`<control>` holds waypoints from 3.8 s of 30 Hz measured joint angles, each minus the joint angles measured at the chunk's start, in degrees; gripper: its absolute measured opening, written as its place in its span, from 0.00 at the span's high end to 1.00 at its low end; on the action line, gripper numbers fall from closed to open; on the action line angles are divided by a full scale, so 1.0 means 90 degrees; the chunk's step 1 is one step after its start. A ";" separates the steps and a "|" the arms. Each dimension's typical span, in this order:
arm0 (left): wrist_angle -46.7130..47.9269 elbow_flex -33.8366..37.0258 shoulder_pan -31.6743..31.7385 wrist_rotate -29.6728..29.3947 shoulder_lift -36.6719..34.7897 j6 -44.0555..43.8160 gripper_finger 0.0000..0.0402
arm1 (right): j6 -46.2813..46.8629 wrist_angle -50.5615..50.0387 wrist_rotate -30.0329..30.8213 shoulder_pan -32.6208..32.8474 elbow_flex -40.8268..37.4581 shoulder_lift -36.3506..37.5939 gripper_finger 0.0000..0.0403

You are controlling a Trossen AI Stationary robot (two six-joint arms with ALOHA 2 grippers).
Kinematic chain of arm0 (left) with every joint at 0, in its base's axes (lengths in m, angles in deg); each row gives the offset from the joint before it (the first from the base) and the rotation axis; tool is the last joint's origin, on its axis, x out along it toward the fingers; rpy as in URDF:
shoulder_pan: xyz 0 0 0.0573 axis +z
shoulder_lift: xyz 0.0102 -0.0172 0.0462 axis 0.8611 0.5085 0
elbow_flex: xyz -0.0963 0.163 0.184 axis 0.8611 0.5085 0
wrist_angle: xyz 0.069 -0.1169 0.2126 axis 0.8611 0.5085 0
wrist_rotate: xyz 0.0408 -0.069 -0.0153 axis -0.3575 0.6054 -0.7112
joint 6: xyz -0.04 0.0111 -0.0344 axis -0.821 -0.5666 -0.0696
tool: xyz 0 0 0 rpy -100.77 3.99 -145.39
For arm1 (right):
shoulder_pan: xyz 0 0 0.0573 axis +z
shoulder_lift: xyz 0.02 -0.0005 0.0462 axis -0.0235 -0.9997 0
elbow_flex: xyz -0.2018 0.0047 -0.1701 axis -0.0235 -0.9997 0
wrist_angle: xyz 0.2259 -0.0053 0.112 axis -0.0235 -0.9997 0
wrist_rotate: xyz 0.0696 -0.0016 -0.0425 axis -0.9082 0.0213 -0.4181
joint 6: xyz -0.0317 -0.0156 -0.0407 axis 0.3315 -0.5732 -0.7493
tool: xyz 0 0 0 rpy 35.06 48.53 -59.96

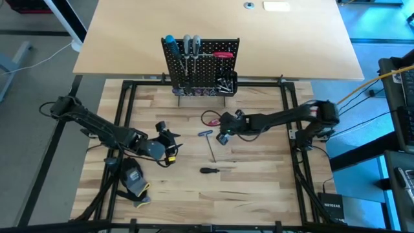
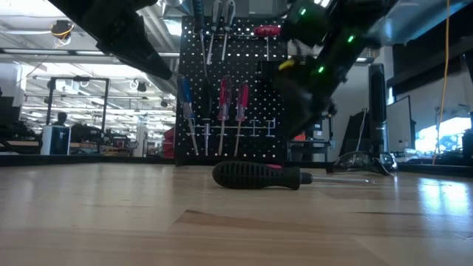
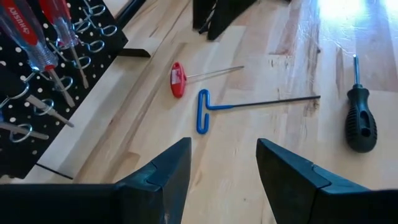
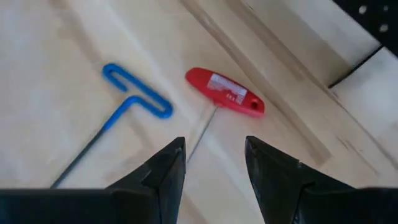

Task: Hang tools onto peg board
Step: Hang the red allen wrench on the peg board

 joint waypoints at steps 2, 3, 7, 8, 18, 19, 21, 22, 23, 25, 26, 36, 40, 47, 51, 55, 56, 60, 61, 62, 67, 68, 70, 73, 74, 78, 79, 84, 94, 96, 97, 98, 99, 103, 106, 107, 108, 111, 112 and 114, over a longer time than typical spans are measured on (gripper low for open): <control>0.0001 0.0000 0.0000 0.0000 0.0000 0.0000 0.57 | 0.0113 0.0254 0.0010 -0.0078 0.0000 -0.0252 0.58; 0.0001 0.0000 0.0000 0.0002 0.0000 0.0003 0.57 | 0.0125 0.0358 0.0008 -0.0122 0.0000 -0.0370 0.58; -0.0003 0.0000 0.0000 0.0000 0.0000 0.0028 0.57 | 0.0137 0.0680 -0.0074 -0.0345 0.0015 -0.0743 0.58; -0.0002 0.0000 0.0002 0.0000 0.0000 0.0029 0.57 | 0.0152 0.0700 -0.0127 -0.0418 0.0015 -0.0820 0.58; 0.0015 0.0002 0.0002 0.0000 0.0000 0.0005 0.57 | 0.0216 0.1014 -0.0706 -0.0569 0.0012 -0.1336 0.58; 0.0011 0.0002 0.0002 0.0000 0.0000 0.0004 0.57 | 0.0215 0.1015 -0.0779 -0.0574 0.0012 -0.1336 0.58; 0.0010 0.0002 0.0001 -0.0002 0.0000 0.0004 0.57 | 0.0216 0.1015 -0.0846 -0.0578 0.0012 -0.1336 0.58; 0.0013 0.0002 0.0002 -0.0002 0.0000 0.0002 0.57 | 0.0214 0.1012 -0.0858 -0.0578 0.0012 -0.1336 0.58; 0.0013 0.0002 0.0000 -0.0002 0.0000 0.0002 0.57 | 0.0214 0.1003 -0.0856 -0.0578 0.0012 -0.1336 0.58; 0.0010 0.0002 0.0002 -0.0002 0.0000 0.0002 0.57 | 0.0214 0.1002 -0.0854 -0.0578 0.0014 -0.1349 0.58; 0.0010 0.0002 0.0000 -0.0002 0.0000 0.0002 0.57 | 0.0214 0.1019 -0.0846 -0.0578 0.0020 -0.1384 0.59; 0.0010 0.0002 0.0001 -0.0002 0.0000 0.0001 0.57 | 0.0214 0.1036 -0.0996 -0.0571 0.0041 -0.1616 0.80; 0.0010 0.0002 0.0002 -0.0002 0.0000 0.0000 0.57 | 0.0202 0.1032 -0.1043 -0.0571 0.0039 -0.1625 0.91; 0.0010 0.0002 0.0000 -0.0002 0.0000 -0.0033 0.57 | 0.0068 0.1015 -0.1040 -0.0571 0.0036 -0.1630 0.97; 0.0013 0.0002 0.0002 -0.0002 0.0000 -0.0044 0.57 | 0.0042 0.1006 -0.1011 -0.0571 0.0032 -0.1630 0.98; 0.0020 0.0002 0.0001 -0.0002 0.0000 -0.0044 0.57 | -0.0058 0.0966 -0.0970 -0.0571 0.0027 -0.1543 0.99; 0.0020 0.0002 0.0002 -0.0002 0.0000 -0.0045 0.57 | -0.0073 0.0946 -0.0952 -0.0571 0.0022 -0.1490 0.99; 0.0023 0.0002 0.0000 -0.0002 0.0000 -0.0046 0.57 | -0.0115 0.0566 -0.0654 -0.0489 -0.0028 -0.1162 0.99; 0.0025 0.0002 0.0000 -0.0002 0.0000 -0.0047 0.57 | -0.0123 0.0486 -0.0495 -0.0452 -0.0032 -0.1074 0.99; 0.0025 0.0002 0.0000 -0.0002 0.0000 -0.0061 0.57 | -0.0125 0.0430 -0.0356 -0.0398 -0.0032 -0.0964 0.99; 0.0030 0.0002 0.0000 -0.0002 0.0000 -0.0090 0.57 | -0.0143 0.0023 0.0199 -0.0071 -0.0010 -0.0436 0.99; 0.0027 0.0002 0.0000 -0.0002 0.0000 -0.0089 0.57 | -0.0164 -0.0024 0.0308 0.0011 -0.0015 -0.0313 0.99; 0.0028 0.0002 0.0000 -0.0002 0.0000 -0.0088 0.57 | -0.0266 0.0025 0.0555 0.0163 -0.0012 -0.0010 1.00; 0.0026 0.0002 0.0000 -0.0002 0.0000 -0.0085 0.57 | -0.0297 0.0058 0.0931 0.0403 -0.0007 0.0490 1.00; 0.0025 0.0002 0.0000 -0.0002 0.0000 -0.0085 0.57 | -0.0305 0.0055 0.1067 0.0482 -0.0007 0.0671 1.00; 0.0024 0.0002 0.0000 -0.0002 0.0000 -0.0079 0.57 | -0.0572 0.0245 0.1709 0.0777 0.0000 0.1371 1.00; 0.0019 0.0002 0.0000 -0.0003 0.0000 -0.0068 0.57 | -0.0644 0.0375 0.1851 0.0832 0.0000 0.1525 1.00; 0.0007 0.0002 0.0000 -0.0002 0.0000 -0.0041 0.57 | -0.1635 0.1638 0.2405 0.0878 0.0005 0.2017 0.99; 0.0002 0.0005 0.0005 -0.0004 0.0000 -0.0041 0.57 | -0.3661 0.4887 0.2568 -0.0122 0.0017 0.1942 0.99; 0.0001 0.0005 0.0005 -0.0002 0.0000 -0.0044 0.57 | -0.3781 0.5317 0.2452 -0.0408 0.0015 0.1843 0.99; 0.0003 0.0005 0.0005 -0.0002 0.0000 -0.0042 0.57 | -0.3786 0.5529 0.2338 -0.0554 0.0015 0.1790 0.99; 0.0003 0.0005 0.0005 -0.0002 0.0000 -0.0044 0.57 | -0.3791 0.5732 0.2223 -0.0688 0.0016 0.1727 0.99; 0.0003 0.0005 0.0005 -0.0002 0.0000 -0.0044 0.57 | -0.3790 0.5912 0.2124 -0.0808 0.0016 0.1660 0.99; 0.0003 0.0005 0.0005 -0.0004 0.0000 -0.0044 0.57 | -0.3778 0.6535 0.1972 -0.1153 0.0015 0.1366 0.99; 0.0003 0.0005 0.0005 -0.0005 0.0000 -0.0044 0.57 | -0.3768 0.6918 0.1774 -0.1307 0.0015 0.1164 0.99; 0.0003 0.0005 0.0005 -0.0005 0.0000 -0.0044 0.57 | -0.3767 0.6984 0.1773 -0.1350 0.0015 0.1098 0.99; 0.0003 0.0005 0.0005 -0.0002 0.0000 -0.0044 0.57 | -0.3769 0.7021 0.1781 -0.1393 0.0015 0.1037 0.99; 0.0003 0.0005 0.0005 -0.0002 0.0000 -0.0044 0.57 | -0.3740 0.7165 0.1794 -0.1530 0.0015 0.0870 0.99; 0.0005 0.0005 0.0005 -0.0003 0.0000 -0.0044 0.57 | -0.3718 0.7227 0.1808 -0.1581 0.0015 0.0818 0.99; 0.0003 0.0005 0.0005 -0.0003 0.0000 -0.0044 0.57 | -0.3696 0.7302 0.1853 -0.1672 0.0015 0.0723 0.99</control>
